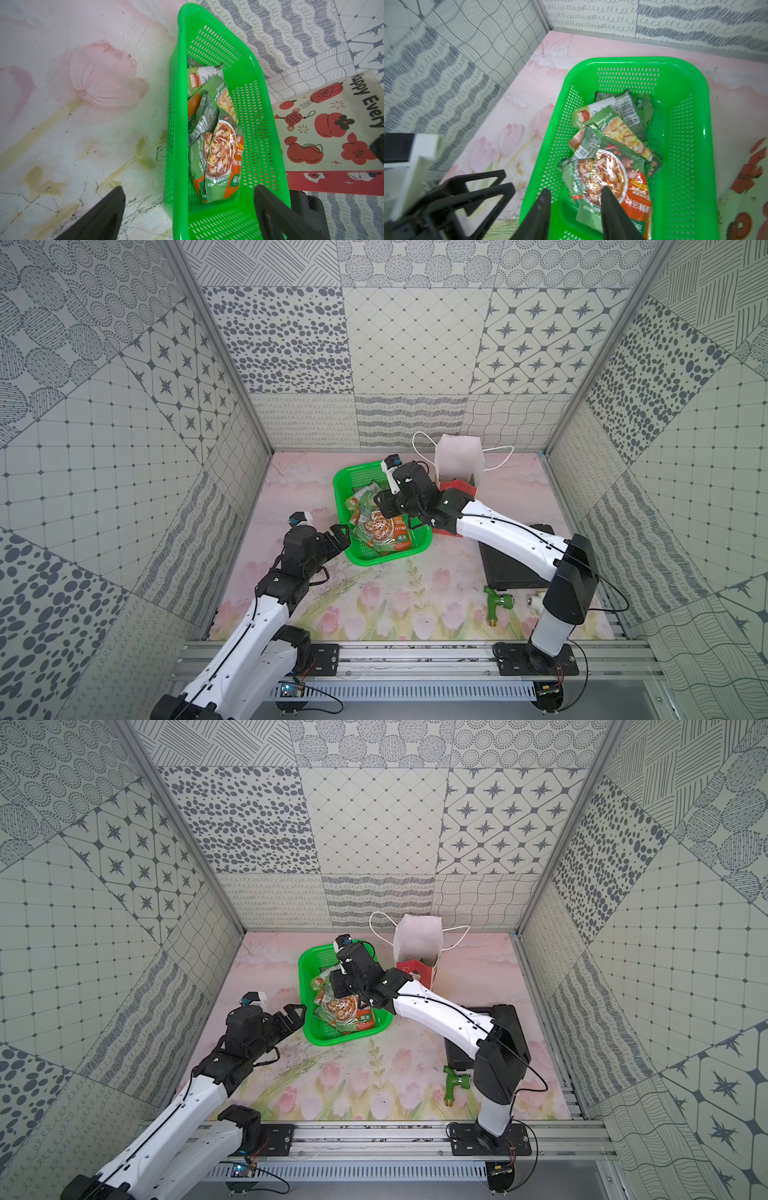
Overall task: Place the condiment packets inside the bag
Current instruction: Pick up the condiment packet from the storage box.
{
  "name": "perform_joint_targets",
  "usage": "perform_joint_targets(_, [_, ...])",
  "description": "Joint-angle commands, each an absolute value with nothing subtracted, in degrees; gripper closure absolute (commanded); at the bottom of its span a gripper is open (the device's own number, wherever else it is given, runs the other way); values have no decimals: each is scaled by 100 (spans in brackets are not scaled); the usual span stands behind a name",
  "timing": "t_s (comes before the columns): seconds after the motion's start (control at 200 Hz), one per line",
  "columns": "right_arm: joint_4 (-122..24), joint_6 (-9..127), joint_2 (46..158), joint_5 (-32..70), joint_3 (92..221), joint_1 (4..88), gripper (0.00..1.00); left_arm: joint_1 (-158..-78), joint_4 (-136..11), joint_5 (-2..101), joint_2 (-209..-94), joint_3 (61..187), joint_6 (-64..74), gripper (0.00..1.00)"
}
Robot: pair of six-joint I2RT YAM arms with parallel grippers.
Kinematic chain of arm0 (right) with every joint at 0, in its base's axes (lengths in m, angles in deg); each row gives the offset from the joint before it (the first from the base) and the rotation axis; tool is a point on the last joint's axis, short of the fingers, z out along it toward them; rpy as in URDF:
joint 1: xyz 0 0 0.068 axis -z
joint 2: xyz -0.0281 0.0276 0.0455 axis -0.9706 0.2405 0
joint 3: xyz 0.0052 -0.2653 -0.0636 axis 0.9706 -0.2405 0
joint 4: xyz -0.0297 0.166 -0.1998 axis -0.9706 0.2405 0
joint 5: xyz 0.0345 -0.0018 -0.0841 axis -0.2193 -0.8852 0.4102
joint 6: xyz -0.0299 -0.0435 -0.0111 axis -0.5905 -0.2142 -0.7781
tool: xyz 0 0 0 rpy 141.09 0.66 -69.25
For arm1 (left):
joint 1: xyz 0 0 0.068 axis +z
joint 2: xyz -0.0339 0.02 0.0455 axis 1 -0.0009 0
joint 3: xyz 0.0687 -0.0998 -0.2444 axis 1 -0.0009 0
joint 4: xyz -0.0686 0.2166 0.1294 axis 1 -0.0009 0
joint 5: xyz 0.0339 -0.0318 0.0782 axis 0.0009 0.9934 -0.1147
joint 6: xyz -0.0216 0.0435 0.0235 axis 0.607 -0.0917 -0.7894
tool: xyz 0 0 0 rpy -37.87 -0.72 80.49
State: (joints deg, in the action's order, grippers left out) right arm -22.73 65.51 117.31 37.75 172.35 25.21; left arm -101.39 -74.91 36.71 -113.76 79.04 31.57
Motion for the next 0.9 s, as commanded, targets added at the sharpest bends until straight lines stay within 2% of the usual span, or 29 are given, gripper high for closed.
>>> perform_joint_targets(0.0, [-2201,6586,12373,4061,17308,2603,47,-10144,-7443,3600,-11444,7888,3128,0])
perform_joint_targets(0.165, [-1917,6730,13048,4203,17587,2799,35,-10133,-7432,3609,-11483,7896,3129,1])
perform_joint_targets(0.385, [-1916,6781,13676,3574,17872,3158,26,-10131,-7419,3651,-11522,7901,3142,0])
perform_joint_targets(0.57, [-1916,6667,13998,3068,18111,3142,25,-10136,-7419,3704,-11488,7914,3169,1])
perform_joint_targets(0.615, [-1913,6619,14044,2989,18148,3106,28,-10138,-7424,3703,-11487,7913,3172,0])
perform_joint_targets(0.745, [-1920,6600,13995,3148,18057,2998,45,-10143,-7428,3727,-11483,7914,3166,0])
perform_joint_targets(0.89, [-1923,6577,13835,3352,17962,2926,71,-10139,-7424,3747,-11477,7918,3178,1])
